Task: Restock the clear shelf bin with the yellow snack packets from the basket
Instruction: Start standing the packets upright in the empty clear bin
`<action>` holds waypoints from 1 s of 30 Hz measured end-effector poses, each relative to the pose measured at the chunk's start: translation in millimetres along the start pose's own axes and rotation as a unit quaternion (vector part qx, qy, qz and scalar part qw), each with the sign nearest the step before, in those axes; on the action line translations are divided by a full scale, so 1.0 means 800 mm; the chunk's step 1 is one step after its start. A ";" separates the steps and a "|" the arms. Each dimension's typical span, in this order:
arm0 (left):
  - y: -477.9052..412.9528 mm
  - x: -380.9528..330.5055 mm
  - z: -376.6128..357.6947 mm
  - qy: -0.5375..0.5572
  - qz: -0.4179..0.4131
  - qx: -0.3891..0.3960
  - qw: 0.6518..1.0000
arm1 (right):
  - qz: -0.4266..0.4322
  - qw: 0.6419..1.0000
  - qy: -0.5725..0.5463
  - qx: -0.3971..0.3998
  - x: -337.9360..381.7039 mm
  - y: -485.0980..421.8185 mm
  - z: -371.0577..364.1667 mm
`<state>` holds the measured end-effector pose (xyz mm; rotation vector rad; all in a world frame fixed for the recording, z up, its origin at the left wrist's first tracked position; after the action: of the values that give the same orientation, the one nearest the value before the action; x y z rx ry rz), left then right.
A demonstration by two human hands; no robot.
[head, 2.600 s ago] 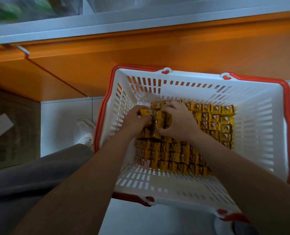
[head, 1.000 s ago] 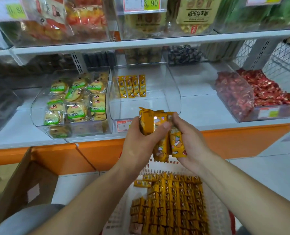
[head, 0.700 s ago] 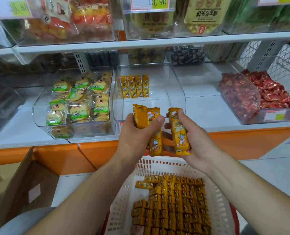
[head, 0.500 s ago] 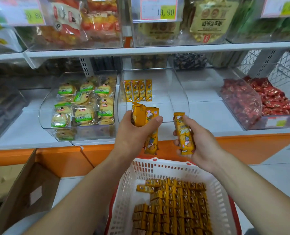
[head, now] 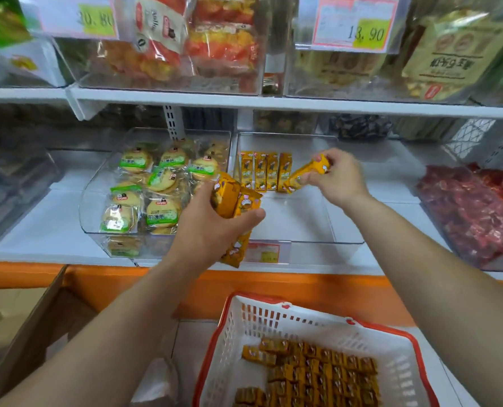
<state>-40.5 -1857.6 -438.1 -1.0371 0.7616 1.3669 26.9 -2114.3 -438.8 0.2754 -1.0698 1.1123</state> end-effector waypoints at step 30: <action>-0.020 0.033 -0.002 0.007 0.009 0.049 0.999 | -0.039 0.984 0.165 0.057 -0.074 -0.107 -0.124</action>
<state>-21.8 -1846.7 -460.7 -0.9653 0.8422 1.3244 151.5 -2124.0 -510.1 0.2118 -0.6969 1.1043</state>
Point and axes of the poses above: each hand's wrist, its own y-axis away from the middle knuckle, its own z-axis out of the back of the hand, x = y × z, the point moved 1 cm from there along -y, towards the middle knuckle, and after that the axes turned 10 degrees about -x, right-handed, at the moved point
